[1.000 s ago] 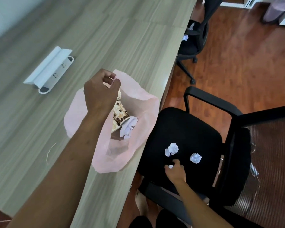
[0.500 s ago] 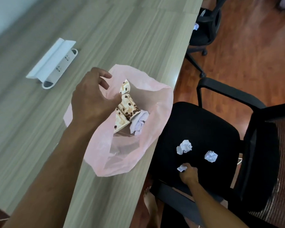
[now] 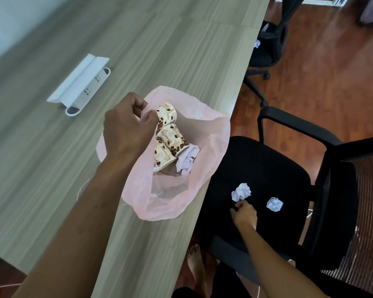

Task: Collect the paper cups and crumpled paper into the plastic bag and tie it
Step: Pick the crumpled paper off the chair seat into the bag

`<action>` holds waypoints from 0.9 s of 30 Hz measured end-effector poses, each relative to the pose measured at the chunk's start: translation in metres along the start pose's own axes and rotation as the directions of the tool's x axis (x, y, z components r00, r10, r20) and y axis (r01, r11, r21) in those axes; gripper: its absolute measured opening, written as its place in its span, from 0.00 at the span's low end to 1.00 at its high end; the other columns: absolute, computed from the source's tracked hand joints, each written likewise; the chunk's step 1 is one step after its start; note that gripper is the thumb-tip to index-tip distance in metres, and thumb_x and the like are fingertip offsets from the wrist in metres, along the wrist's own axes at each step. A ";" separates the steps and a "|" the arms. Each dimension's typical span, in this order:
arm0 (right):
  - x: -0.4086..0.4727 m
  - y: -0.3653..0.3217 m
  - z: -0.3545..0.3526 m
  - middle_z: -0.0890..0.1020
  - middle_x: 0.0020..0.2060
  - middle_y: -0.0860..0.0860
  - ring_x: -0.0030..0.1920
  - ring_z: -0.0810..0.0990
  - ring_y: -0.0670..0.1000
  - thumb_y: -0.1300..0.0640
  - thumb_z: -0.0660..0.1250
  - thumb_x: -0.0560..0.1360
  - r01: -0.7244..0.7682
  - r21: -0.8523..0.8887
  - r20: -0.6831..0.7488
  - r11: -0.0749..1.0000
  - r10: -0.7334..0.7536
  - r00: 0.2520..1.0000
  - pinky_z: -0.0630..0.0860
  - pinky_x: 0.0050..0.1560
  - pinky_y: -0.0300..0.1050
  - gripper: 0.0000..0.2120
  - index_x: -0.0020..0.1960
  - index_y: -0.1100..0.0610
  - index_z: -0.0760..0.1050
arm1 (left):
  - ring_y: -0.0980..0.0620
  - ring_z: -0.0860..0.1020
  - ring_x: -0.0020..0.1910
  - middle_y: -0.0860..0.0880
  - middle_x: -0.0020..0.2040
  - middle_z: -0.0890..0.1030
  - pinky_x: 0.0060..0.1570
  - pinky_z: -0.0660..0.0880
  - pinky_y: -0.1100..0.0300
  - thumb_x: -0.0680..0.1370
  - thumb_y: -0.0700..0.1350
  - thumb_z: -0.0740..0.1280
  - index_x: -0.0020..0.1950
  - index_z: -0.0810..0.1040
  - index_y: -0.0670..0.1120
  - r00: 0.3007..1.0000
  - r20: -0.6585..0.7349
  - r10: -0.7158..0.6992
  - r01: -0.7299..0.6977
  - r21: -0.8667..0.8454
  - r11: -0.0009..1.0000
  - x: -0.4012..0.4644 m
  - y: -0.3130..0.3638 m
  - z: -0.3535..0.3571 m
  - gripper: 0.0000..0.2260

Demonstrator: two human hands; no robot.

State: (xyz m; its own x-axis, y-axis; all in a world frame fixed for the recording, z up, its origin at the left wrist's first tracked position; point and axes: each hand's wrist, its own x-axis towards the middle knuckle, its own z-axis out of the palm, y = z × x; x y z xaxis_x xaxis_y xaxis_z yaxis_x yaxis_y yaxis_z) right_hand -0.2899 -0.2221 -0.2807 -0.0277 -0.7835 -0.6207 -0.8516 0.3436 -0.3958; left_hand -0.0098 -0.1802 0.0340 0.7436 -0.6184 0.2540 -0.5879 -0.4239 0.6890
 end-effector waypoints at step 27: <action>-0.077 -0.114 -0.062 0.82 0.42 0.51 0.39 0.83 0.54 0.43 0.68 0.74 0.332 0.693 -0.400 0.640 -0.042 0.915 0.82 0.44 0.54 0.07 0.45 0.44 0.71 | 0.51 0.76 0.38 0.47 0.38 0.81 0.37 0.70 0.63 0.72 0.45 0.70 0.42 0.77 0.48 0.999 -0.037 -0.001 -0.002 -0.085 0.996 0.017 -0.001 -0.006 0.03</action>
State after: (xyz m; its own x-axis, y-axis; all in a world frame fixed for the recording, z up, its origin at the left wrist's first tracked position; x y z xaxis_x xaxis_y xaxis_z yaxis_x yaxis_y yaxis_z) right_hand -0.2229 -0.2327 -0.1457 -0.1992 -0.9390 -0.2805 -0.1917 0.3181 -0.9285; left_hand 0.0047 -0.1866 0.0416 0.7554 -0.5934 0.2781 -0.5604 -0.3651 0.7434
